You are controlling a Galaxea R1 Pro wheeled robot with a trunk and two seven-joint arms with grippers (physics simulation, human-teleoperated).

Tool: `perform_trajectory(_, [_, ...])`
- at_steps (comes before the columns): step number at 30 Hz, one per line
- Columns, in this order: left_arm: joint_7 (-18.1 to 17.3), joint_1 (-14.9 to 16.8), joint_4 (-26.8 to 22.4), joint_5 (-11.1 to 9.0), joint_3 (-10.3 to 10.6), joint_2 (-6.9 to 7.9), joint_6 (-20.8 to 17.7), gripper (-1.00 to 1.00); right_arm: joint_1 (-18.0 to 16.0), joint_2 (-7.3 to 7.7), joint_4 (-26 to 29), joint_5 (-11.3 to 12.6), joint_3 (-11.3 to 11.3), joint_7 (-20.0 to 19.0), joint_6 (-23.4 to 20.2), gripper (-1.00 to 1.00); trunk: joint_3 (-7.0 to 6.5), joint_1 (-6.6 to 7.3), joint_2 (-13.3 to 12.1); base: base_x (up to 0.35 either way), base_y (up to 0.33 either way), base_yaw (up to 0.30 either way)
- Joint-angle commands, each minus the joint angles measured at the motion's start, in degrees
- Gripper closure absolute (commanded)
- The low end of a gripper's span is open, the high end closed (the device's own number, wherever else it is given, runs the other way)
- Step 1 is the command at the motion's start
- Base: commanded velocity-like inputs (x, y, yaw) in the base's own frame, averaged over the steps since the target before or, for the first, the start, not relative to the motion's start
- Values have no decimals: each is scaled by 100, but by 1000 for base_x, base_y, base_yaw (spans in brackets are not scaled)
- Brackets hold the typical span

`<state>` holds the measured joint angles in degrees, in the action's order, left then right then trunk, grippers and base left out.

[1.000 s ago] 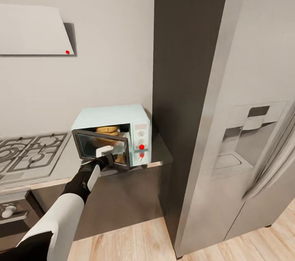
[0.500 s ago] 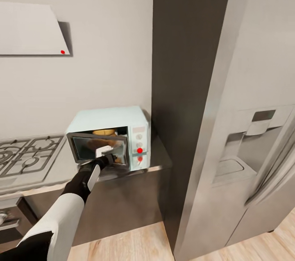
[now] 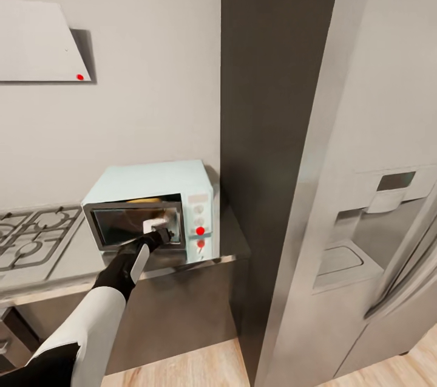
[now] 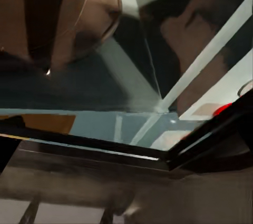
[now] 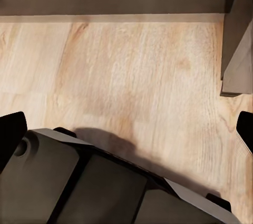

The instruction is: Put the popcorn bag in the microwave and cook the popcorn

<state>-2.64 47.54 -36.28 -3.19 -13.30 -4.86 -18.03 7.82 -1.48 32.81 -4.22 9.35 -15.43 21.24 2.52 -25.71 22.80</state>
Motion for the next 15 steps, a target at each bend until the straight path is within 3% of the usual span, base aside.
perform_trajectory(1, [-26,5,-10,-25,-40,-7,-40,-100,1,-1,7,-44,-12,-4,12,-100,12,-7,11,204,0,0])
perform_trajectory(11, [-27,1,-10,-24,-41,-7,-34,-100,-24,-1,2,-44,-12,-4,12,-100,12,-7,11,23,0,0])
perform_trajectory(15, [-33,1,-10,-24,-40,-7,-34,-100,-24,-1,-2,-44,-12,-4,12,-100,12,-7,11,153,0,0])
